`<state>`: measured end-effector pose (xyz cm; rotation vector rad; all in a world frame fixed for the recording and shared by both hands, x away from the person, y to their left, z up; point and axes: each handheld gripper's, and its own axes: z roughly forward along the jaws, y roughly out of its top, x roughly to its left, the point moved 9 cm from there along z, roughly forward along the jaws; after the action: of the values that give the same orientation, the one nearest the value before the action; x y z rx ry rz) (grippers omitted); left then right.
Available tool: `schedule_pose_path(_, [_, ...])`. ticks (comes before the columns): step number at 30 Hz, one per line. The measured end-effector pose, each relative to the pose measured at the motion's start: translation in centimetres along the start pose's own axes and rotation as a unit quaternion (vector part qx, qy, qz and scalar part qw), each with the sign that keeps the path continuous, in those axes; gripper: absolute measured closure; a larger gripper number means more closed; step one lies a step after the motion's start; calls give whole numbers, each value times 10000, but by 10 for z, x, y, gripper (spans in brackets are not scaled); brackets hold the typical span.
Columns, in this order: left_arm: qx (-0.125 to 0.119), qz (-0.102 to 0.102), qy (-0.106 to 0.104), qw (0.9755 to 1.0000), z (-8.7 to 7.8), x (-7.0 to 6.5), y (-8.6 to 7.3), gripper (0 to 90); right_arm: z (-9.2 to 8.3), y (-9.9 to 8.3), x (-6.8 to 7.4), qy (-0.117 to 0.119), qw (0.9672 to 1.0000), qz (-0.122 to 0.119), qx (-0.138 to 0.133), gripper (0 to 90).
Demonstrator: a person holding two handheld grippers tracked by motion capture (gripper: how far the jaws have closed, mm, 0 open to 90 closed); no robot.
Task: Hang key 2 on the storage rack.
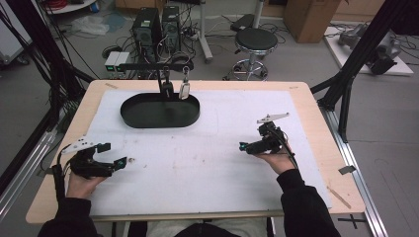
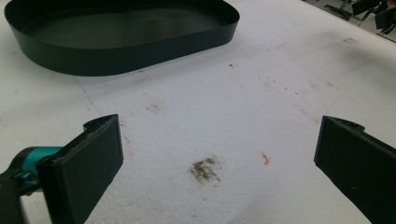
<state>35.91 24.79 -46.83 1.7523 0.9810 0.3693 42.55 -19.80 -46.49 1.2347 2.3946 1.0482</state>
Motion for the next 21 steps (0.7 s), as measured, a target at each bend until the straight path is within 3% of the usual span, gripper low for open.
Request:
schedule_pose_path(14, [45,22,28,10000,-1,-1,-1,17,-26,-29,-11,-169,9996,12,-233,8])
schedule_pose_path(21, [72,40,47,10000,0,-1,-2,17,-36,-54,-20,-221,9995,108,-203,8])
